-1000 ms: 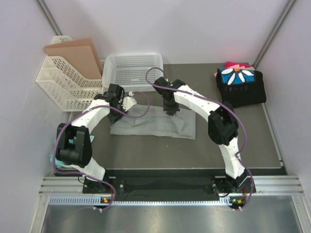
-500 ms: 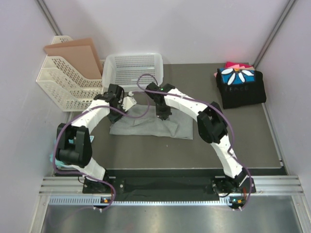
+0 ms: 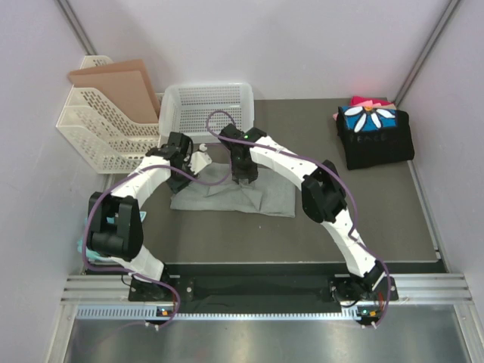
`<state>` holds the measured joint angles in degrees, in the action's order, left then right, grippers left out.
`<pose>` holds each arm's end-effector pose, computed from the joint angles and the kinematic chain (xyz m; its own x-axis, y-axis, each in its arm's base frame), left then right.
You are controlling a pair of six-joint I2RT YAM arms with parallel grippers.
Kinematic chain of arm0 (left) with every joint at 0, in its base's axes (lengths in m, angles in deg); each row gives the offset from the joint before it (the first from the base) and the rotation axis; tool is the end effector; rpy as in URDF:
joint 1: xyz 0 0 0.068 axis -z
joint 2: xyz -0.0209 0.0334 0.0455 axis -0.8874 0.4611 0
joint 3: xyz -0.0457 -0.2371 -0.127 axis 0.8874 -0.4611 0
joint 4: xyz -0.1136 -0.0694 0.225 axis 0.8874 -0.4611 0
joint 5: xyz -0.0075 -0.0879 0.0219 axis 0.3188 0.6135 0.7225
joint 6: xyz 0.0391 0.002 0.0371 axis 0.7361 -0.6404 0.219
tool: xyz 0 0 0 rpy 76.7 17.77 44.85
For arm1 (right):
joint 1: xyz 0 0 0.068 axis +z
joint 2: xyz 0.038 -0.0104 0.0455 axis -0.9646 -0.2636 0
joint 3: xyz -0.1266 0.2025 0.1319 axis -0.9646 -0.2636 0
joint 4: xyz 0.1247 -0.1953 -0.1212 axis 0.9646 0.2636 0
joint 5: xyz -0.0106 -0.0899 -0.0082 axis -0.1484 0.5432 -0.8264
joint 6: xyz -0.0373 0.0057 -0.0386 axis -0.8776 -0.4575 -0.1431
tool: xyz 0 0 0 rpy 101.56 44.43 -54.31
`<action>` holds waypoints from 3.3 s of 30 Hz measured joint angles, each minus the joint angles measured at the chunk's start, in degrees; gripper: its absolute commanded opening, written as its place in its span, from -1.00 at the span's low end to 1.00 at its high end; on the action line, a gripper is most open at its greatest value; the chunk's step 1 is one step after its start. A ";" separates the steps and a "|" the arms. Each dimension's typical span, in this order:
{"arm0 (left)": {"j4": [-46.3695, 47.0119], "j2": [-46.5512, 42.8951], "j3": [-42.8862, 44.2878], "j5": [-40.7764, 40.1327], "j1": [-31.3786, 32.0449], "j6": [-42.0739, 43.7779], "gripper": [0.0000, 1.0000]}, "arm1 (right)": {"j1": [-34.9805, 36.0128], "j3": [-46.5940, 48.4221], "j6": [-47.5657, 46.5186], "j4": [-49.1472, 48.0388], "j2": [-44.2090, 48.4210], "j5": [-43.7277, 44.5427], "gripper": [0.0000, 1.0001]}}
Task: Fold and stack the t-shirts
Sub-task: Fold the folded rectangular tshirt in 1/3 of the way, then grab one side of the 2/3 rectangular tshirt with right arm, then fold the long partially folded tshirt into a neat square
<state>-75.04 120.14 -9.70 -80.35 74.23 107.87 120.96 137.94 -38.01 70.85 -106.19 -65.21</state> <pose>0.3066 -0.0577 0.2191 -0.5820 0.7939 -0.1762 0.7169 0.6031 0.3497 0.3458 0.3522 0.2052 -0.9431 -0.0630 -0.3265 -0.0864 0.9946 0.0578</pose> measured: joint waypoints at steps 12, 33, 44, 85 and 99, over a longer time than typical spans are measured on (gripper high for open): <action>0.13 -0.02 -1.29 -0.04 0.00 -0.24 0.03 | -1.20 -1.49 -2.67 -1.29 0.83 -2.62 0.40; -0.11 -0.04 0.37 -1.31 -0.50 -0.57 0.04 | -25.83 -56.19 -5.49 -20.92 35.23 -12.50 0.29; -0.68 -0.04 1.25 -1.31 -0.50 -1.27 0.04 | -28.41 -62.49 -5.31 -33.42 33.40 -28.35 0.22; -4.09 -6.27 1.25 -1.20 -0.72 -1.22 0.06 | -38.40 -46.84 -8.28 -13.51 42.32 -6.16 -1.00; -4.68 -8.68 -0.20 -1.36 -1.25 -0.52 0.06 | -14.58 -25.20 -4.63 -6.84 27.58 -3.56 -1.00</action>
<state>-79.72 111.46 -9.90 -81.70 72.98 107.34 106.38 112.73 -42.65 64.01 -78.61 -68.77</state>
